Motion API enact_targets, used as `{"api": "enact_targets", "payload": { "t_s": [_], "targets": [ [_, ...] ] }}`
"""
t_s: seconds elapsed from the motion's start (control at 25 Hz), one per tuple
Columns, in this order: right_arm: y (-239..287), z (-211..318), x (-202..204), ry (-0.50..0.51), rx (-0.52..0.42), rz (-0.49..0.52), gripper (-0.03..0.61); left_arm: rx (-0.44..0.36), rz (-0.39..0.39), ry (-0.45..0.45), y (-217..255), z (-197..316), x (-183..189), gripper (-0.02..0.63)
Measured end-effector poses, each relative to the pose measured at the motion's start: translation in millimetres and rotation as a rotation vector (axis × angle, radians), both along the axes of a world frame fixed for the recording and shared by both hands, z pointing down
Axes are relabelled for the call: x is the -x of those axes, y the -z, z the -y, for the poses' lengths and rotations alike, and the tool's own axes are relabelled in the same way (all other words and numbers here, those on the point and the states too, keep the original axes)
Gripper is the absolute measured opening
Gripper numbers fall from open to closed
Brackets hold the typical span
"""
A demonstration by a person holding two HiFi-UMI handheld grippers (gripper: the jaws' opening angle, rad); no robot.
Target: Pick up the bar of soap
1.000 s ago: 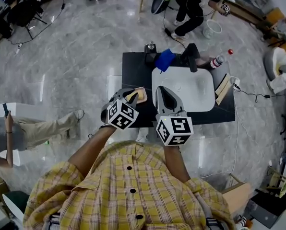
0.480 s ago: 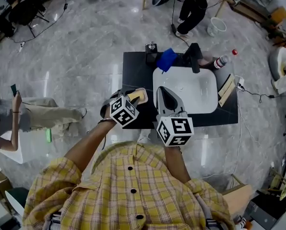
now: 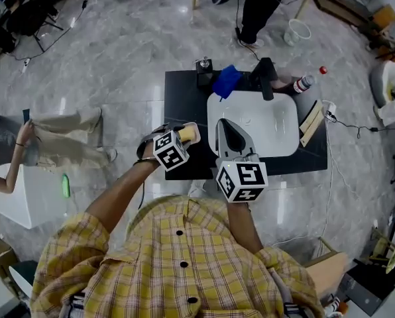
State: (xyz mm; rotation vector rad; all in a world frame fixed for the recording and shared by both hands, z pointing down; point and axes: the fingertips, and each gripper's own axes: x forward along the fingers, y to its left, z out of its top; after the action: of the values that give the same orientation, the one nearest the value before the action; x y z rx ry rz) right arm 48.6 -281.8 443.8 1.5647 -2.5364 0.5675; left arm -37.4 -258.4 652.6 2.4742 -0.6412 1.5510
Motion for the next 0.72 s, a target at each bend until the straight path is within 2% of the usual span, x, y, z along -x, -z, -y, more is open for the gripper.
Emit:
{"api": "enact_targets", "payload": {
  "t_s": [0.32,0.72],
  "targets": [
    [-5,13,-4,-0.003,0.004,-0.004,0.020,0.054,0.074,-0.088,-28,1,2,0.224],
    [-12,23,-16,-0.015,0.020,-0.006,0.020,0.114,0.109,-0.139,-57,5,1,0.250]
  ]
}}
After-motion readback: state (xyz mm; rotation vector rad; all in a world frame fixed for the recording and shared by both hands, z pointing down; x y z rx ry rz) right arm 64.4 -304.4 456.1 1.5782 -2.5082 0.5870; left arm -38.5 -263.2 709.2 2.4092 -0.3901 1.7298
